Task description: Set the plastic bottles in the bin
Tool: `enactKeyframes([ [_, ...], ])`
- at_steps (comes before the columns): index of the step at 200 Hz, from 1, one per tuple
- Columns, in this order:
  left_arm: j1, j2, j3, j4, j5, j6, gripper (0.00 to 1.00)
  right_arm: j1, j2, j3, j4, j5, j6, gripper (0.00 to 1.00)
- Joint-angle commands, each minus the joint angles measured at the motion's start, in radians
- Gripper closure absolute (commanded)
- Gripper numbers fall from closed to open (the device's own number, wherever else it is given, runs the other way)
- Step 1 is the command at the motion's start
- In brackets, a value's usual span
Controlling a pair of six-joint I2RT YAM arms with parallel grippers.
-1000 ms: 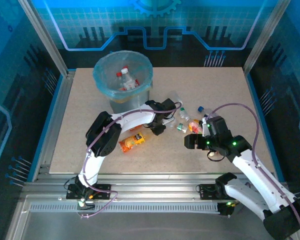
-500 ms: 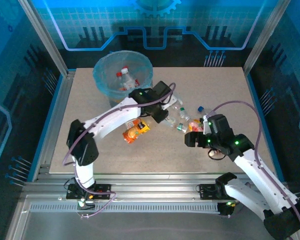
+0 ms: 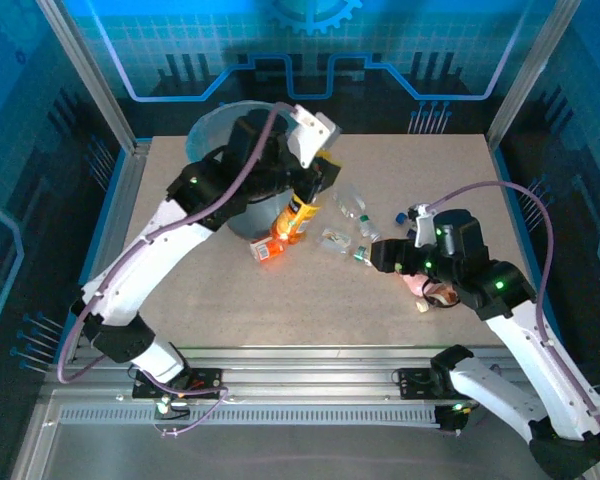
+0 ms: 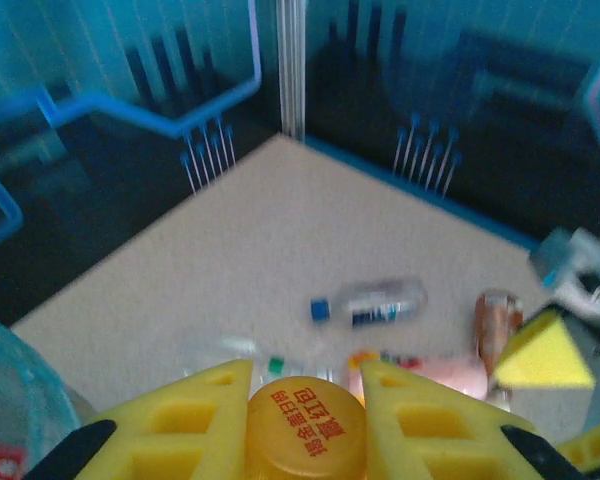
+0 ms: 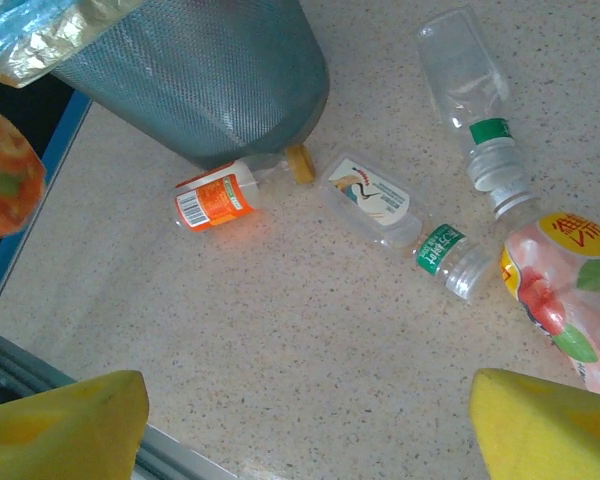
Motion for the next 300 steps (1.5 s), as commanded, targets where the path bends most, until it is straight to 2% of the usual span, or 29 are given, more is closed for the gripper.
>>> enactKeyframes([
  [1,0.042,-0.014,0.076,0.120,-0.026,-0.013,1.00,0.027,0.021,0.039,0.017,0.006,-0.001,0.16],
  [39,0.204,0.003,0.127,0.239,-0.088,-0.115,1.00,0.088,0.100,0.106,0.050,0.008,0.018,0.16],
  [77,0.397,0.019,0.123,0.302,-0.094,-0.218,1.00,0.237,0.229,0.291,0.087,0.066,-0.036,0.17],
  [121,0.539,0.032,-0.011,0.381,-0.095,-0.242,1.00,0.377,0.410,0.495,0.117,0.084,-0.092,0.16],
  [148,0.579,0.002,-0.197,0.492,-0.089,-0.224,1.00,0.433,0.469,0.523,0.129,0.093,-0.094,0.16],
  [172,0.599,-0.026,-0.350,0.615,-0.024,-0.224,1.00,0.470,0.486,0.511,0.131,0.109,-0.089,0.15],
  [192,0.600,-0.014,-0.405,0.647,0.019,-0.211,1.00,0.488,0.488,0.492,0.119,0.125,-0.082,0.15],
  [221,0.606,-0.011,-0.467,0.676,0.019,-0.217,1.00,0.503,0.461,0.455,0.110,0.162,-0.071,0.14],
  [228,0.608,-0.014,-0.485,0.686,0.023,-0.222,0.92,0.505,0.452,0.443,0.112,0.171,-0.067,0.14],
  [234,0.611,-0.019,-0.496,0.692,0.027,-0.227,0.80,0.506,0.447,0.433,0.112,0.179,-0.065,0.14],
  [250,0.615,-0.037,-0.530,0.712,0.042,-0.239,0.65,0.508,0.431,0.415,0.115,0.194,-0.059,0.14],
  [264,0.616,-0.051,-0.549,0.726,0.042,-0.247,0.43,0.508,0.424,0.407,0.114,0.201,-0.060,0.14],
  [277,0.618,-0.063,-0.556,0.729,0.045,-0.246,0.38,0.508,0.423,0.405,0.112,0.203,-0.060,0.14],
  [300,0.619,-0.078,-0.554,0.728,0.046,-0.249,0.37,0.510,0.427,0.409,0.108,0.206,-0.064,0.14],
])
